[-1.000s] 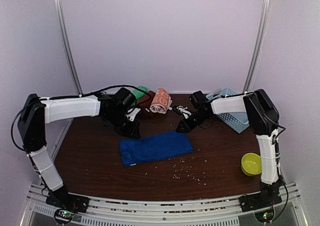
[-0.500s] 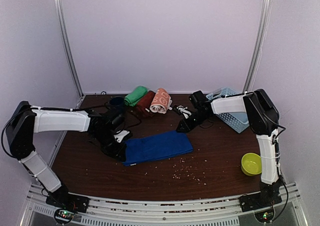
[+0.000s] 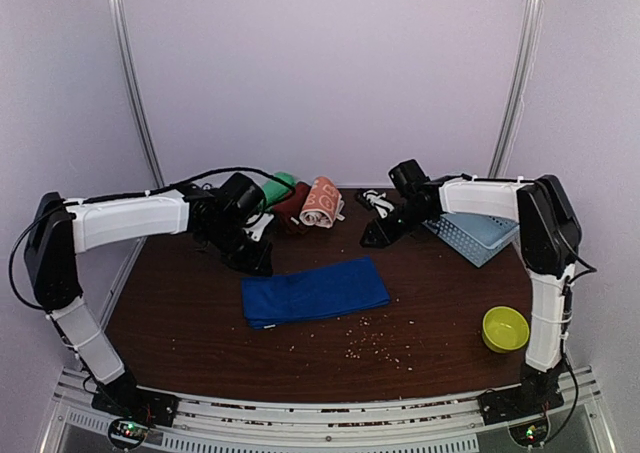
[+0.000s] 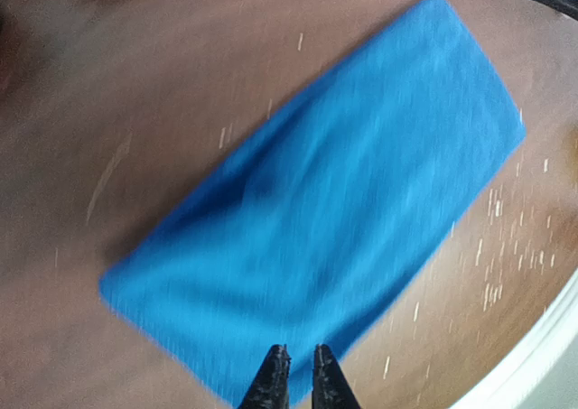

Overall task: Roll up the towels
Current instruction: Smooth out the towel at the center of the board, then rotate the towel at the center of the board.

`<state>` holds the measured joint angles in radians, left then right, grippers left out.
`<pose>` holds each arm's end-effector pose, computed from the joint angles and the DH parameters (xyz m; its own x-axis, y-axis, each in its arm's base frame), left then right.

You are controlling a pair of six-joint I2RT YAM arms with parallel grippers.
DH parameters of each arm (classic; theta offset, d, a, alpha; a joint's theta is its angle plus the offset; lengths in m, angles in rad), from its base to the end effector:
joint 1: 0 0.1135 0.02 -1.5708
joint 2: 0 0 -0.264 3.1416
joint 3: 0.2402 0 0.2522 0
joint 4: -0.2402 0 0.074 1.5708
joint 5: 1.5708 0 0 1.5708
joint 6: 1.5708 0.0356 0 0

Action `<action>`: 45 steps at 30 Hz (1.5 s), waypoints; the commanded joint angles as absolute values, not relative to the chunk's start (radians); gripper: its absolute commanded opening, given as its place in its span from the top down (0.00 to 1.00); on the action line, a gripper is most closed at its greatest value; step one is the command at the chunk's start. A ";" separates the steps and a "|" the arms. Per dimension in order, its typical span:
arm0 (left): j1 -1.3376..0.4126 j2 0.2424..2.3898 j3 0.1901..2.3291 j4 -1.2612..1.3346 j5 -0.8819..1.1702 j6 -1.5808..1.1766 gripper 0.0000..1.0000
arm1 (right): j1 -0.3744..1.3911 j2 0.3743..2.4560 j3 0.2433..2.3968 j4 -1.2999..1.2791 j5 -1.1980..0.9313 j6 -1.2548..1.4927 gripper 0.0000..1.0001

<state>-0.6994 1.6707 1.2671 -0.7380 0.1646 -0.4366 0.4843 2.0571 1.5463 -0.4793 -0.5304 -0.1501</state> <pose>0.2569 -0.2237 0.2359 -0.9212 0.2298 -0.3141 0.3285 0.8918 -0.3110 0.3844 0.2226 0.1919 -0.6348 -0.4797 -0.6057 -0.7506 0.5689 0.3362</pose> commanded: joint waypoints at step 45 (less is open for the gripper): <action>-0.659 1.845 1.171 -0.320 0.156 -0.458 0.88 | 0.481 1.972 1.373 -0.488 -0.487 -0.263 0.69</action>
<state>-0.6586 1.8095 1.2247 -0.3511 0.1474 -0.4217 0.4839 1.9018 1.3556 -0.4496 -0.4980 -0.2008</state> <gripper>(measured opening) 0.117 0.313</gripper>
